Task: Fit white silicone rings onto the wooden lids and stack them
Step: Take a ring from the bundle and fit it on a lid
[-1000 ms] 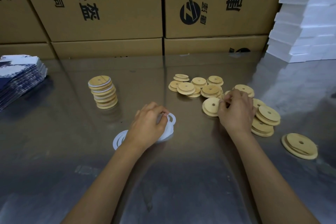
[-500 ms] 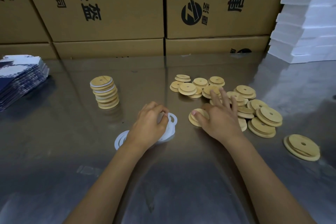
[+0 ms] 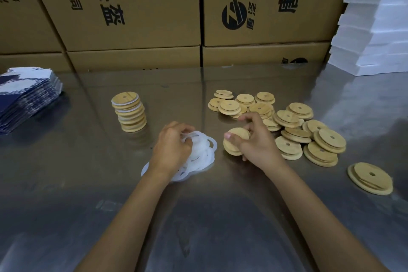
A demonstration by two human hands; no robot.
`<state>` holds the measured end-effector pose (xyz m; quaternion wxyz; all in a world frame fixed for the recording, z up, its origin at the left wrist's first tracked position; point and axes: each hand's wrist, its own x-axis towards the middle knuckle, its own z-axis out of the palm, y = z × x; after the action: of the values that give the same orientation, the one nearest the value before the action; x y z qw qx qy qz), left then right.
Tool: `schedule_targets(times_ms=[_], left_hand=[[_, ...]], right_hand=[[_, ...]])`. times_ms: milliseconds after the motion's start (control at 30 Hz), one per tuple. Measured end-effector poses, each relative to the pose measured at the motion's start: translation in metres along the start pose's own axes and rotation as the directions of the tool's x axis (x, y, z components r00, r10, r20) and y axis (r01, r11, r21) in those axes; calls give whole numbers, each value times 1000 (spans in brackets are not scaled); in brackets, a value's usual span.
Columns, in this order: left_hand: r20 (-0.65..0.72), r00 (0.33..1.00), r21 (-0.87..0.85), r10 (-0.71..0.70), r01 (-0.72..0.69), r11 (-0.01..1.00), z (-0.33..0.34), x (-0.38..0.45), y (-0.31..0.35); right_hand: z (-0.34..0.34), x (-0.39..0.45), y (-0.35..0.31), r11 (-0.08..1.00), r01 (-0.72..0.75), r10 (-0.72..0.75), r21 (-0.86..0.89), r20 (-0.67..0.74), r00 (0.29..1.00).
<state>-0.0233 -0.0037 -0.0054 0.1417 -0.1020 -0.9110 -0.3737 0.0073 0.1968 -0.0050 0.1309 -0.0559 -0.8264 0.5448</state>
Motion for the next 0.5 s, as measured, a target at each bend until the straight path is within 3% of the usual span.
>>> schedule_targets(times_ms=[133, 333, 400, 500], left_hand=[[-71, 997, -31, -16, 14, 999, -2, 3, 1], [-106, 992, -147, -62, 46, 988, -9, 3, 8], [-41, 984, -296, -172, 153, 943, -13, 4, 13], [214, 942, -543, -257, 333, 771, -24, 1, 23]], right_hand=[[-6, 3, -2, 924, -201, 194, 325, 56, 979], [-9, 4, -5, 776, -325, 294, 540, 146, 945], [-10, 4, -5, 739, -336, 311, 584, 148, 939], [-11, 4, -8, 640, -393, 317, 660, 240, 918]])
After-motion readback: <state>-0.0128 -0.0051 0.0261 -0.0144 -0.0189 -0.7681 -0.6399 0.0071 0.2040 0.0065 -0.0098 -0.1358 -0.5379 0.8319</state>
